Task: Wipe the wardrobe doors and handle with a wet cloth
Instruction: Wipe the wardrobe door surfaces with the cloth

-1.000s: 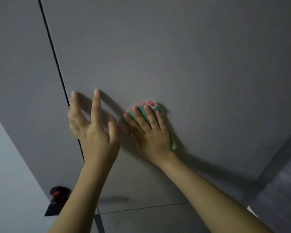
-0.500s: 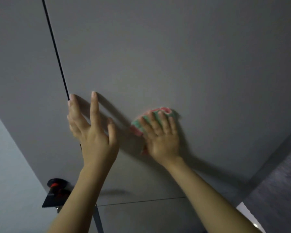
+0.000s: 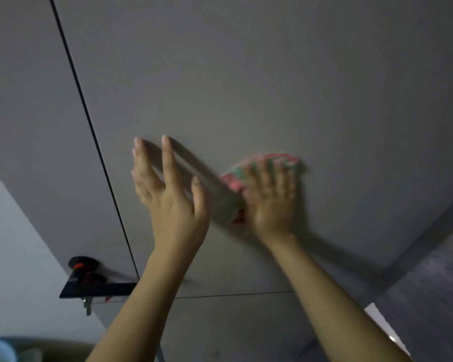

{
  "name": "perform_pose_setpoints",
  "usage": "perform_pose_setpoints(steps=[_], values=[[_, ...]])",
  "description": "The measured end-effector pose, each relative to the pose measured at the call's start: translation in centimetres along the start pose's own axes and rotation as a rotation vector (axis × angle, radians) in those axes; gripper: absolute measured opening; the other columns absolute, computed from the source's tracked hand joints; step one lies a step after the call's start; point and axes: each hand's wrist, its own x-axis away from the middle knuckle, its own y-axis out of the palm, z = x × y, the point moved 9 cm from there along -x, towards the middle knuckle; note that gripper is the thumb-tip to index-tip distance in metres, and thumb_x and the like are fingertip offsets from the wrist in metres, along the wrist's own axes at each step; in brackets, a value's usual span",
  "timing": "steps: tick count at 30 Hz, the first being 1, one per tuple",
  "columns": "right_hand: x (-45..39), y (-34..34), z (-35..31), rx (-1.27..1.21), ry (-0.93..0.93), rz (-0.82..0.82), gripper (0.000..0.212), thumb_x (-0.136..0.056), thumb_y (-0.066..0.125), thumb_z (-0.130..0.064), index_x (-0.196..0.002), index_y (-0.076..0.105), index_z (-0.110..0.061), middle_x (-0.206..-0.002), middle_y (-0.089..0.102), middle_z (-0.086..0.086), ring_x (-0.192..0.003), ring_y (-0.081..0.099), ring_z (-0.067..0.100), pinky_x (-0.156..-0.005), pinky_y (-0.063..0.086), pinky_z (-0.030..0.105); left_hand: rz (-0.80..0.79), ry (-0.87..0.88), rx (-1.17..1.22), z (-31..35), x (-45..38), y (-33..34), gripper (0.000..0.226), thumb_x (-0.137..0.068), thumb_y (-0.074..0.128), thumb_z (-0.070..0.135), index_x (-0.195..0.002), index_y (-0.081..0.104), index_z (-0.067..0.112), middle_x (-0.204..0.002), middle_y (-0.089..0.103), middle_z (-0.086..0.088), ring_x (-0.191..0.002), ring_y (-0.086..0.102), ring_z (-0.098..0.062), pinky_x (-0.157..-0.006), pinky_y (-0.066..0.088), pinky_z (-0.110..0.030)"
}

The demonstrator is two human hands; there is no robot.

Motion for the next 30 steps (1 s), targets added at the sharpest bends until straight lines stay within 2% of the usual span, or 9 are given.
perform_pose_setpoints(steps=[4,6,9,13,17,21,26,28,30], values=[[3.4,-2.1,19.1,-0.014,0.770,0.134,0.055,-0.096,0.036,-0.023,-0.140,0.032,0.011,-0.145,0.026,0.038,-0.137,0.017,0.054,-0.114,0.007,0.053,0.002,0.055,0.033,2.2,1.3,1.6,0.065,-0.093,0.042,0.028,-0.151,0.019,0.012,-0.158,-0.003,-0.019,-0.147,-0.004,-0.027,-0.115,0.008,-0.057],[3.6,-2.8,21.1,-0.044,0.947,0.230,0.056,-0.095,0.044,-0.017,-0.138,0.029,0.014,-0.142,0.027,0.041,-0.135,0.018,0.056,-0.114,0.006,0.047,-0.014,0.049,0.054,3.1,2.0,2.6,0.064,-0.093,0.041,0.030,-0.151,0.020,0.012,-0.158,-0.002,-0.018,-0.147,-0.003,-0.027,-0.115,0.009,-0.058],[1.4,-4.0,13.5,-0.118,0.806,0.322,0.053,-0.102,0.027,-0.027,-0.143,0.030,0.007,-0.146,0.029,0.034,-0.137,0.020,0.047,-0.115,0.004,0.037,-0.028,0.080,0.056,5.1,2.8,4.4,0.065,-0.092,0.042,0.030,-0.151,0.019,0.013,-0.158,-0.001,-0.019,-0.147,-0.002,-0.029,-0.117,0.004,-0.054],[2.8,-1.8,9.3,0.019,0.252,0.048,0.051,-0.103,0.020,-0.035,-0.152,0.014,-0.023,-0.160,0.011,0.008,-0.145,0.008,0.031,-0.118,0.002,0.039,-0.062,0.132,0.075,8.5,3.6,7.4,0.066,-0.091,0.042,0.030,-0.151,0.019,0.012,-0.158,-0.001,-0.020,-0.147,-0.002,-0.029,-0.118,-0.001,-0.049],[5.7,-3.7,23.5,0.030,0.575,0.163,0.056,-0.094,0.047,-0.018,-0.141,0.027,0.004,-0.148,0.026,0.033,-0.138,0.017,0.041,-0.118,0.002,0.042,-0.078,0.158,0.079,10.7,4.4,9.9,0.065,-0.091,0.041,0.029,-0.150,0.022,0.011,-0.157,0.000,-0.020,-0.147,-0.003,-0.031,-0.118,0.002,-0.049],[7.0,-4.7,28.2,-0.052,0.989,0.335,0.049,-0.099,0.035,-0.015,-0.140,0.032,0.011,-0.150,0.024,0.031,-0.142,0.015,0.045,-0.119,-0.003,0.035,-0.052,0.173,-0.026,10.7,4.6,11.5,0.069,-0.087,0.046,0.026,-0.150,0.023,0.011,-0.156,0.000,-0.024,-0.146,-0.006,-0.034,-0.118,-0.003,-0.046],[8.3,-3.7,20.7,-0.024,0.536,0.122,0.052,-0.101,0.033,-0.024,-0.144,0.029,0.005,-0.149,0.025,0.031,-0.142,0.010,0.035,-0.119,0.003,0.041,-0.011,0.169,-0.080,10.6,4.5,12.3,0.074,-0.087,0.050,0.031,-0.150,0.017,0.012,-0.156,-0.001,-0.024,-0.145,-0.008,-0.035,-0.118,-0.006,-0.047],[9.9,-2.6,27.5,0.072,0.605,0.039,0.055,-0.096,0.050,-0.016,-0.143,0.031,0.006,-0.152,0.019,0.031,-0.143,0.006,0.037,-0.118,-0.007,0.034,0.001,0.171,-0.094,10.6,4.4,12.3,0.074,-0.088,0.050,0.034,-0.150,0.016,0.012,-0.156,-0.002,-0.025,-0.145,-0.007,-0.036,-0.118,-0.005,-0.049],[10.5,-3.9,34.8,0.047,0.929,0.165,0.057,-0.097,0.048,-0.016,-0.145,0.028,0.005,-0.155,0.013,0.027,-0.144,0.006,0.042,-0.115,-0.016,0.029,0.021,0.177,-0.103,10.6,4.3,12.2,0.073,-0.089,0.049,0.037,-0.150,0.018,0.011,-0.155,-0.001,-0.027,-0.145,-0.006,-0.038,-0.117,-0.005,-0.049]])
